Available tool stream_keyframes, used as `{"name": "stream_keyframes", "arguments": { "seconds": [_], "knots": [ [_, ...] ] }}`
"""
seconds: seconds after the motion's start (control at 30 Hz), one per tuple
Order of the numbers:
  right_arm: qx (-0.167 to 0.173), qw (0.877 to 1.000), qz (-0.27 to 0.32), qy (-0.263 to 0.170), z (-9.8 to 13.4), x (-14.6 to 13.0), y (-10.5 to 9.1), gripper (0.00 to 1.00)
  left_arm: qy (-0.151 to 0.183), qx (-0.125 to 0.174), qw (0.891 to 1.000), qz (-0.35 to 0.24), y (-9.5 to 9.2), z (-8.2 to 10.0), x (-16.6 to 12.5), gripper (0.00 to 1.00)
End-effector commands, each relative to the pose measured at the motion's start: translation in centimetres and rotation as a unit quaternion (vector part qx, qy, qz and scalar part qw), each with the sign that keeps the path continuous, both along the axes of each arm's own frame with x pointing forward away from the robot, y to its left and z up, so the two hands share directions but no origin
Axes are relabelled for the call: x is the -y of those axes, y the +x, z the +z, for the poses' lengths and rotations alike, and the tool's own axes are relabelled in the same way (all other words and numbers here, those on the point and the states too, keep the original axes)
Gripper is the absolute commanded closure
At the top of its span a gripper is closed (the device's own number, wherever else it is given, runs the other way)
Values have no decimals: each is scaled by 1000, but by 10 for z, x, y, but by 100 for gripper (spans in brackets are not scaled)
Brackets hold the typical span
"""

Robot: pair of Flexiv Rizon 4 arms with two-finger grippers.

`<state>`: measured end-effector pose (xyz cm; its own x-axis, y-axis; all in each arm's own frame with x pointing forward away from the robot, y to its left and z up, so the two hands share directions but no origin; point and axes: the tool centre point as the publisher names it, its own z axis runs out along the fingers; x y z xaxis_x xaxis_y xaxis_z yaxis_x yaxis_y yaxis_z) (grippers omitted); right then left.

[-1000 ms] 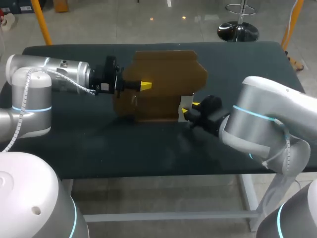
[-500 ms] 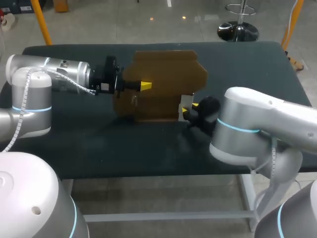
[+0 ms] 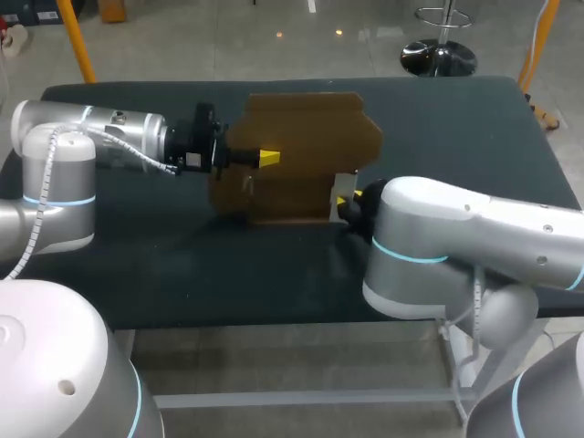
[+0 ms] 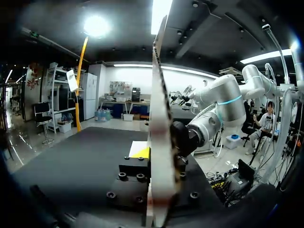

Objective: Assemble the packaging by folding the flat box into shape, placing the metal phone stand inside, and closing the box properly

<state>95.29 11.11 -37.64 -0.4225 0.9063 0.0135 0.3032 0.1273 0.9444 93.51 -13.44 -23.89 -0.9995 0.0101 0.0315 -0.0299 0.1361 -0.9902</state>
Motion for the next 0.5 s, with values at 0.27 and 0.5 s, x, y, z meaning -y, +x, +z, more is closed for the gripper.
{"name": "stream_keyframes", "arguments": {
  "seconds": [0.27,0.5],
  "knots": [
    [11,993,-112,-30,-4,-5,7,73,-1,0,1000,-2,0,-4,1,100],
    [8,993,-117,-25,-3,-4,9,82,-1,0,1000,-2,0,-4,1,100]
  ]
}}
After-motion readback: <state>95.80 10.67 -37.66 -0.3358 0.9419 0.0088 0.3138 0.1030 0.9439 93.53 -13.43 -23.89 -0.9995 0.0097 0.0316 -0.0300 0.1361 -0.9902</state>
